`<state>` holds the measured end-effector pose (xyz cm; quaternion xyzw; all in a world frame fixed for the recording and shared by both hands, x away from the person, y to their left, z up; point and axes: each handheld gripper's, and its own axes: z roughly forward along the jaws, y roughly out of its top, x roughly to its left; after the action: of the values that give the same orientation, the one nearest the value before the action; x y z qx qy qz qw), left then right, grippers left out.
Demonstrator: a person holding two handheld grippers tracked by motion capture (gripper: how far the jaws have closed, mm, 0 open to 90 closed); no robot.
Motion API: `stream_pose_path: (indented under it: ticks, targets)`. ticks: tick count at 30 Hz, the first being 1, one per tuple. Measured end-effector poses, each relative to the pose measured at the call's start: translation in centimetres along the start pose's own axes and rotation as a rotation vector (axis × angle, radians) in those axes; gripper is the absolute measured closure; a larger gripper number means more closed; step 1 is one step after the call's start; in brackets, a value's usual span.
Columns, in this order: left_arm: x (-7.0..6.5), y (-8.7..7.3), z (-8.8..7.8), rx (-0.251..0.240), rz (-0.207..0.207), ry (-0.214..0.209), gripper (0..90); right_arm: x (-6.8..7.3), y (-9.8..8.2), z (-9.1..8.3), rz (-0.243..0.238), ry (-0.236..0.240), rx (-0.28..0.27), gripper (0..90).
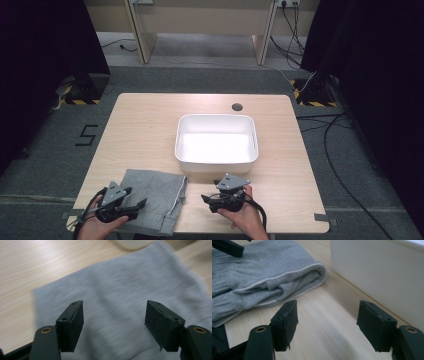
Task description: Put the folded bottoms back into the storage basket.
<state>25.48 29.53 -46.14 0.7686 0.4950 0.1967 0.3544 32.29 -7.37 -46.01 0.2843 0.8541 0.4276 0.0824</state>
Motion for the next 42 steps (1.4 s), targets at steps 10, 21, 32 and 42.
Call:
stream_pose_path:
  ticks: [10, 21, 32, 42]
  targets:
    - [3.1, -1.6, -1.9, -0.012, -0.127, 0.055, 27.3, 1.8, 2.5, 3.0, -0.055, 0.048, -0.002, 31.9]
    - [3.7, -2.8, -2.0, 0.013, -0.257, -0.017, 21.6, 2.2, 4.0, 5.3, -0.054, 0.043, -0.009, 31.4]
    - [2.9, -4.0, -1.2, 0.087, -0.269, 0.004, 13.7, 2.6, 4.4, 7.3, -0.070, 0.036, -0.003, 30.7]
    - [2.7, -4.0, -1.1, 0.091, -0.255, -0.023, 18.7, 2.6, 4.1, 9.1, -0.053, 0.007, 0.041, 24.2]
